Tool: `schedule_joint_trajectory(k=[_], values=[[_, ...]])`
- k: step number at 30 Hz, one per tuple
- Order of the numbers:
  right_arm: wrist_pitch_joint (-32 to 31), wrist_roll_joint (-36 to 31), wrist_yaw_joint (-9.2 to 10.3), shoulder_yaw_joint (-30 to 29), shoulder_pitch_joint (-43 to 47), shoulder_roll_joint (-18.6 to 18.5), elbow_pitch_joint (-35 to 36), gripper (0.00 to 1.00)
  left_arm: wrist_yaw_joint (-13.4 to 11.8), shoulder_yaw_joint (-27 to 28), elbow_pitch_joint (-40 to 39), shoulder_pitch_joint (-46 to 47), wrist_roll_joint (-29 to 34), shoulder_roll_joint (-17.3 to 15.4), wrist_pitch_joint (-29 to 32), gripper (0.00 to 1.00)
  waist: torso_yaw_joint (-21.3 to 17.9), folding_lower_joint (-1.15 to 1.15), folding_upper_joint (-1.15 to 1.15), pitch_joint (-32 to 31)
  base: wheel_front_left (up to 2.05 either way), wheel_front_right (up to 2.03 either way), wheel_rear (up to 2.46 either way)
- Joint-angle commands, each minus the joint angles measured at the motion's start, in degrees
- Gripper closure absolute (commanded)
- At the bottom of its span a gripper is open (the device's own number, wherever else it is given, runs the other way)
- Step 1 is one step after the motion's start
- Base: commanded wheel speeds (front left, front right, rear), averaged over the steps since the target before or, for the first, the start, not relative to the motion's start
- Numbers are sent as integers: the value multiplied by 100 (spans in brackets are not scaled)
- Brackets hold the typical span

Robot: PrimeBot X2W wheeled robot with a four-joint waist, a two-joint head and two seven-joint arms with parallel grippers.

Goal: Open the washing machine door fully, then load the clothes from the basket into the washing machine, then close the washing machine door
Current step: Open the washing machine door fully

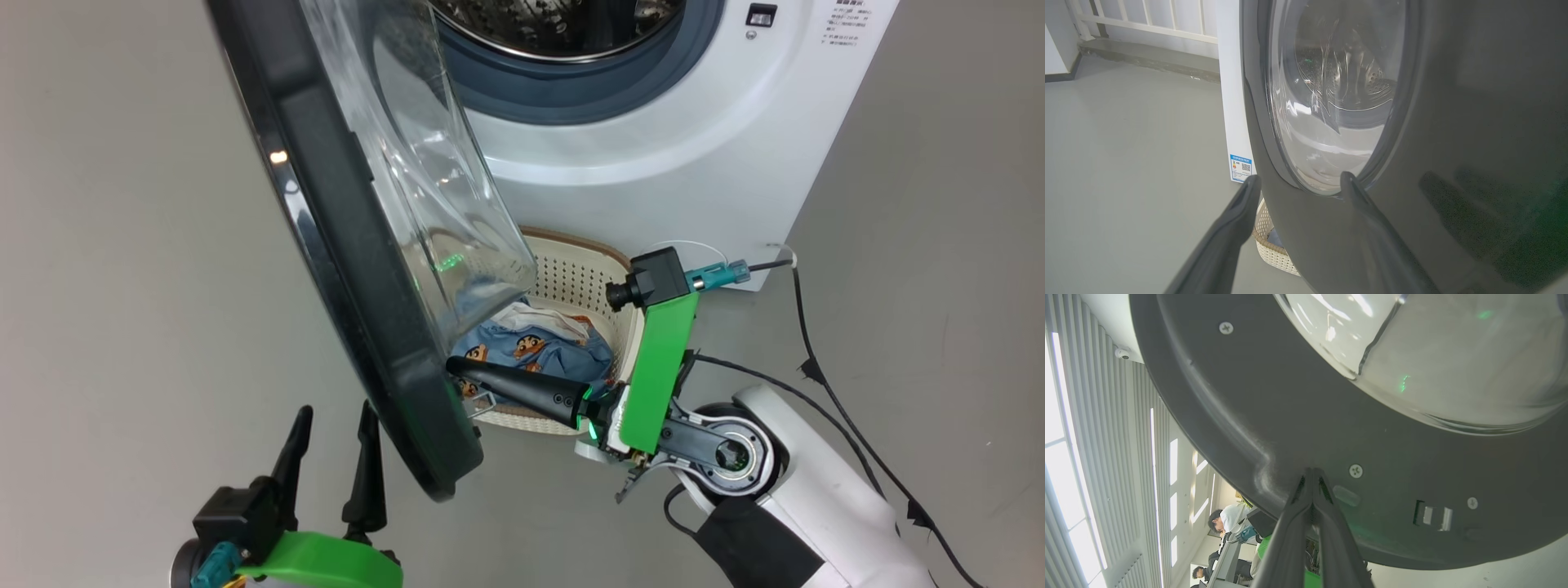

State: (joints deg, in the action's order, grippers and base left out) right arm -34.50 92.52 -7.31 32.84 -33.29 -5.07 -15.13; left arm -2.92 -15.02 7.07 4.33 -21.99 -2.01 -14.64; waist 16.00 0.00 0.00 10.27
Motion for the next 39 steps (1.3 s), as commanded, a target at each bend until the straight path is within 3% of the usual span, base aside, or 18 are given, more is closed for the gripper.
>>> schedule_joint_trajectory(k=[1,18,19,21,23,25,31,39], values=[[72,65,-18,150,68,218,147,100,27,208,-105,37,28,-87,-36,0,6,0,0,-38,0,0,0],[326,11,-18,117,124,219,176,100,176,523,-7,20,207,-87,-36,0,-180,0,0,-204,0,0,0],[327,-9,-18,100,144,219,193,93,193,559,-1,17,222,-87,-36,0,-197,0,0,-221,0,0,0],[371,-87,-18,46,190,218,252,60,218,639,9,4,252,-87,-36,0,-236,0,0,-262,0,0,0],[417,-145,-18,-19,247,186,341,44,238,711,15,-21,274,-87,-36,0,-276,0,0,-301,0,0,0],[501,-210,-18,-92,310,128,468,0,252,769,18,-41,288,-87,-36,0,-315,0,0,-323,0,0,0],[1130,-659,-18,-168,493,-241,1106,0,293,964,12,-159,340,-87,-36,0,-499,0,0,-409,0,0,0],[3350,-1625,-18,250,808,-1459,1829,0,336,1127,16,-278,399,-87,-36,0,-686,0,0,-583,0,0,0]])
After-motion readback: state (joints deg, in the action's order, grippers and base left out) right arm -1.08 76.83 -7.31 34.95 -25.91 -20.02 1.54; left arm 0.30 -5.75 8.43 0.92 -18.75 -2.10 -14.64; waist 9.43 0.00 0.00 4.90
